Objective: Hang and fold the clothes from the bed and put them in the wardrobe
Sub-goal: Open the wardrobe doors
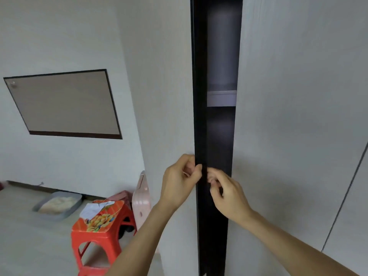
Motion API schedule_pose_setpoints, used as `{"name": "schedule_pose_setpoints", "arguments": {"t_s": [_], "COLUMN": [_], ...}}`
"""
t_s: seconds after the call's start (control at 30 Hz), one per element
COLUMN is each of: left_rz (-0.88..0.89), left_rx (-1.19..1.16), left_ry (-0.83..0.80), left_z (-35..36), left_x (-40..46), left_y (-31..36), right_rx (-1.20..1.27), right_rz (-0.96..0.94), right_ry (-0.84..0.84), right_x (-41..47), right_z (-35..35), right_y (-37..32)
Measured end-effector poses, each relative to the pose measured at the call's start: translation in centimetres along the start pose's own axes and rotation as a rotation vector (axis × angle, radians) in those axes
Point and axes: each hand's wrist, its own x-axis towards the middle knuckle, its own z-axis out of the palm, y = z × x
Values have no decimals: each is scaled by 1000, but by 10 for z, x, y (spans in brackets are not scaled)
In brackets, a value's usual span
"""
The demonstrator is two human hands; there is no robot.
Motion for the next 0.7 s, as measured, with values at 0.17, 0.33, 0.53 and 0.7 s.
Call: {"name": "schedule_pose_setpoints", "arguments": {"t_s": [0.17, 0.33, 0.53, 0.7], "left_rz": [-50, -133, -272, -456], "left_rx": [47, 120, 230, 219], "left_ry": [112, 284, 294, 140], "left_z": [-70, -133, -191, -248], "left_x": [-46, -75, -96, -94], "left_y": [2, -4, -21, -42], "right_rx": [27, 18, 1, -97], "right_rz": [-151, -284, -378, -342], "right_ry": [-110, -250, -589, -733], "right_x": [-16, -10, 18, 43], "right_z": [35, 75, 132, 169], "right_y": [-53, -104, -150, -174]}}
